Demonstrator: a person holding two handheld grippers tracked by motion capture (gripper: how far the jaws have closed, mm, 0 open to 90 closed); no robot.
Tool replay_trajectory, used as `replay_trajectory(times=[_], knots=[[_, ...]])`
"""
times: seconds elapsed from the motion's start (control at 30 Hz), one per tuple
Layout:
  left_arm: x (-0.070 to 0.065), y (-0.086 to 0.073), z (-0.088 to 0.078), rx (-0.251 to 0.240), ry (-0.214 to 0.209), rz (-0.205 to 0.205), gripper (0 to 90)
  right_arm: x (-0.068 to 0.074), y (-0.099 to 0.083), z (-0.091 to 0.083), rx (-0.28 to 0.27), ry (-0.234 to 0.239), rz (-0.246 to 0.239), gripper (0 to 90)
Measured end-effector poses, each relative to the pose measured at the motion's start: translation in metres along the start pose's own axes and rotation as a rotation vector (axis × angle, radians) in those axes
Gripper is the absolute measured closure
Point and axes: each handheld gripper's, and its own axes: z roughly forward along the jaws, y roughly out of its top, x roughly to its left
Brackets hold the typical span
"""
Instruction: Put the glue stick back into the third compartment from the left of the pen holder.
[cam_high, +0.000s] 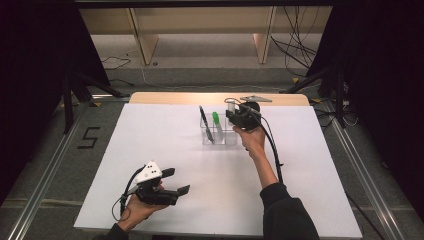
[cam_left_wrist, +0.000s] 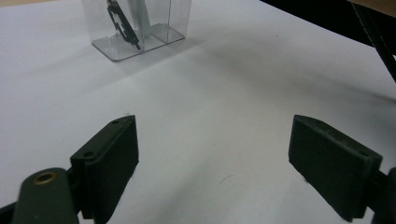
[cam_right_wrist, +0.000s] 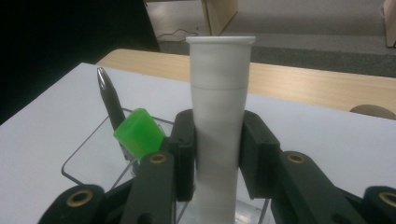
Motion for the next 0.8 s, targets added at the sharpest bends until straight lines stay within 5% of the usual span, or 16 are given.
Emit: replay_trajectory(times=[0.37, 0.5, 0.8], knots=[[0.000, 0.000, 0.000, 0.004, 0.000, 0.005, 15.8, -0.001, -0.002, 0.003, 0.015, -0.015, -0.004, 68.2], [0.000, 0.000, 0.000, 0.001, 0.000, 0.002, 15.8, -0.001, 0.000, -0.001, 0.008, -0.015, 0.016, 46.9], [0.000, 0.000, 0.001, 0.007, 0.003, 0.000, 15.8, 0.001, 0.006, -0.027, -0.010, 0.018, -0.008, 35.5]])
